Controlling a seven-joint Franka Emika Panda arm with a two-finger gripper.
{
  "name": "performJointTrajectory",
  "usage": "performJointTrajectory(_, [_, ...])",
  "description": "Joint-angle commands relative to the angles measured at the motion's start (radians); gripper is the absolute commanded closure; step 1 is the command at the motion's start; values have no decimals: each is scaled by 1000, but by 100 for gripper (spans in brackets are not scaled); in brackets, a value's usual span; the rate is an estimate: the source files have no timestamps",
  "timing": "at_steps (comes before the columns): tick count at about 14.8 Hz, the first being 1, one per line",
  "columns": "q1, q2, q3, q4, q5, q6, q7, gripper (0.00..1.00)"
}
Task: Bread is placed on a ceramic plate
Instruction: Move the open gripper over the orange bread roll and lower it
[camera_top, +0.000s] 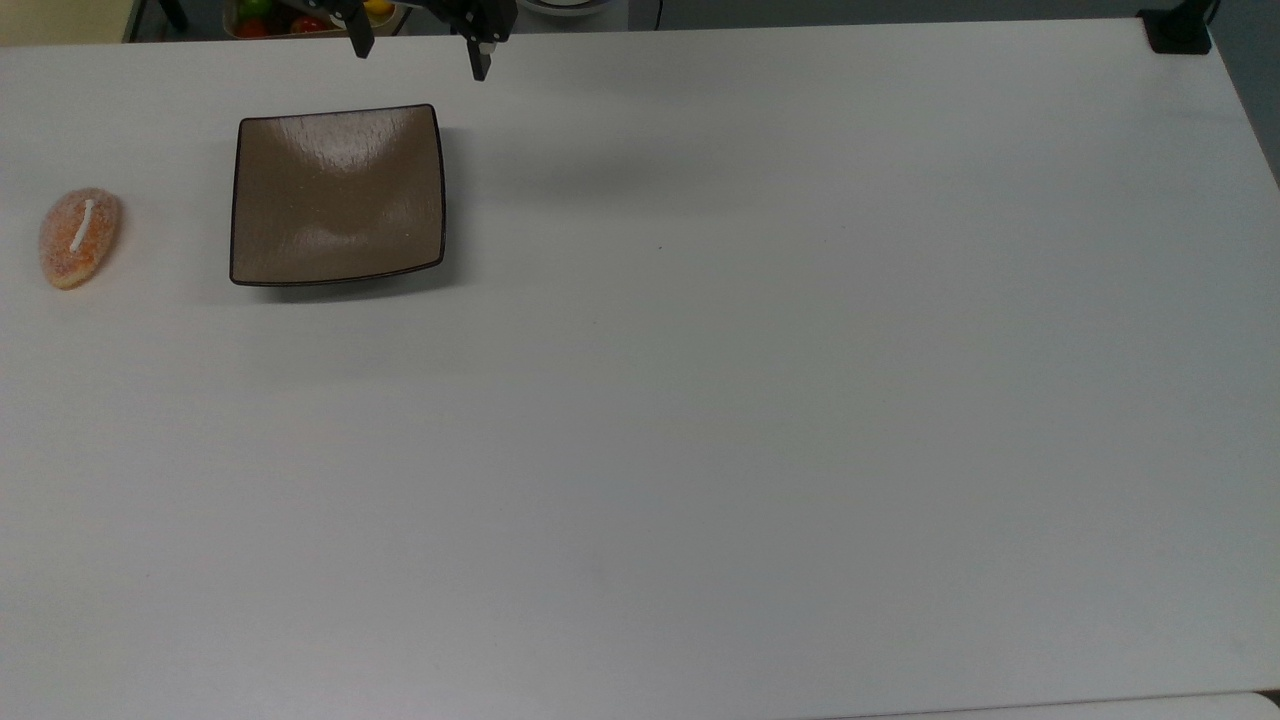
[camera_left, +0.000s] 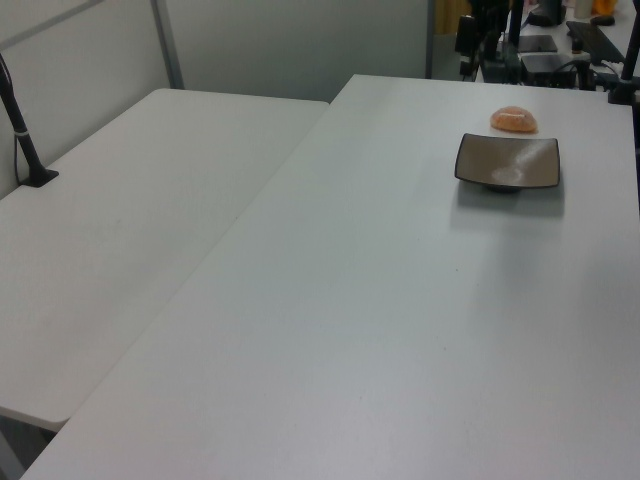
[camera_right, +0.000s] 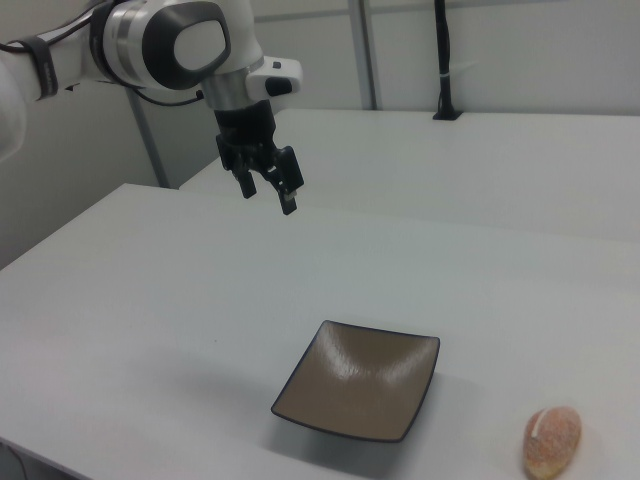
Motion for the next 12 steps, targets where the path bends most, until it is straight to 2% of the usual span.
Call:
performJointTrajectory(1, [15,-15,-14,-25,18,20,-31,0])
performJointTrajectory(9, [-7,-17,-16,-23,3,29,-34,0])
performJointTrajectory(10, [-27,-15,-26,-23,-6,38,-80,0])
performJointTrajectory(12, [-57,-5,-89,-25,-29,57,-177,0])
